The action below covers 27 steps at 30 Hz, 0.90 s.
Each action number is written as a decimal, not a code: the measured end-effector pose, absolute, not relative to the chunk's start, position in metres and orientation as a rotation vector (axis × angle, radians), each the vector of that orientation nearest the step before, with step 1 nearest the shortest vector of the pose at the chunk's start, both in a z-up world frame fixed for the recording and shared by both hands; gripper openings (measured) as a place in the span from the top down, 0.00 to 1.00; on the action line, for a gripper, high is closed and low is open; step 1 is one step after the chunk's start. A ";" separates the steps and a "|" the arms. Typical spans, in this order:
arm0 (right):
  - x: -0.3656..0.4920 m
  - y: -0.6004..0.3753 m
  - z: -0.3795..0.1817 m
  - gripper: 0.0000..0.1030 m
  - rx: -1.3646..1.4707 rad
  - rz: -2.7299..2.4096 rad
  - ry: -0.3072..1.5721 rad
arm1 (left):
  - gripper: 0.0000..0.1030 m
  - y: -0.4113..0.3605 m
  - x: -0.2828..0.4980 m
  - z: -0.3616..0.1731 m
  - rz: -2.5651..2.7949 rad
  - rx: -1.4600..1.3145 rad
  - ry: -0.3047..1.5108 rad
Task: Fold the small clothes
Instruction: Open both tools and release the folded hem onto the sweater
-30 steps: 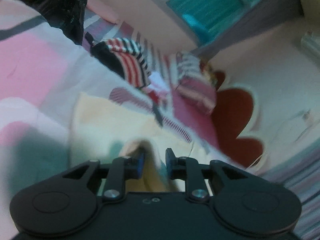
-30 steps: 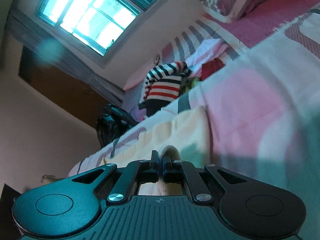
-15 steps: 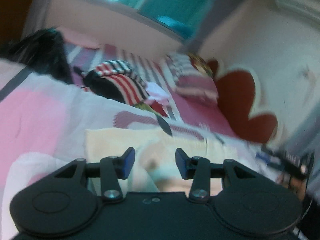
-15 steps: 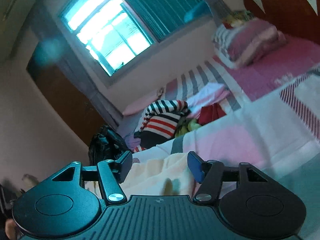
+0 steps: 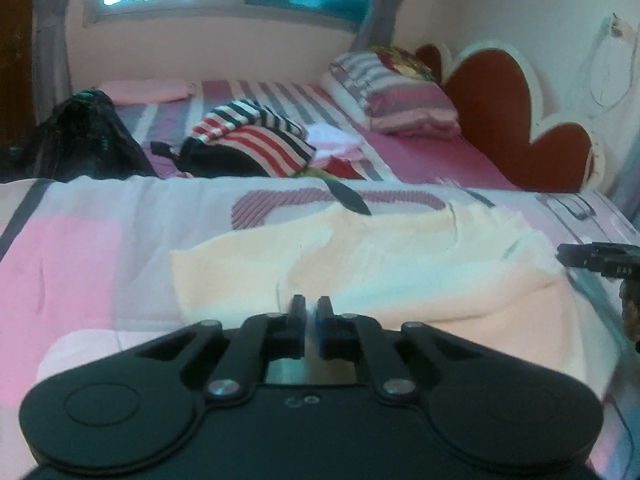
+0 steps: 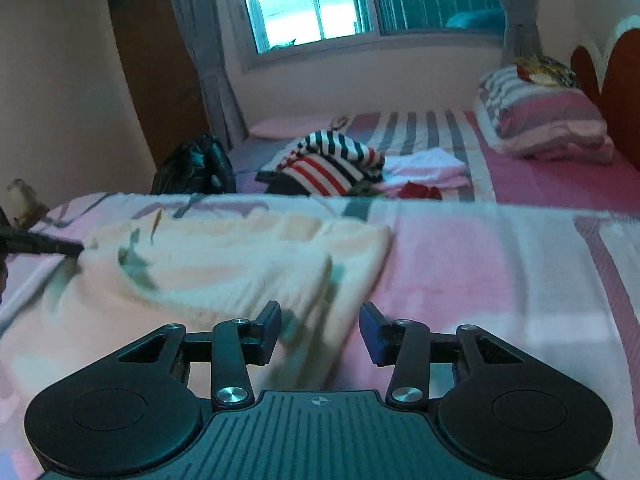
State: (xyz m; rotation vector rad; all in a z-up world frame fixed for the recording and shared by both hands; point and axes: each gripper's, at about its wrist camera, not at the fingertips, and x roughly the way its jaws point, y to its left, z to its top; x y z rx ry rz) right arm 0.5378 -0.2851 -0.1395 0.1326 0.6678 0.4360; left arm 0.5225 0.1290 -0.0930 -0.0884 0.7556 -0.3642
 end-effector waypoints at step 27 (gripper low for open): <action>0.544 -0.337 -0.140 0.57 0.394 0.408 0.687 | 0.98 0.112 0.534 -0.094 -0.366 -0.044 0.755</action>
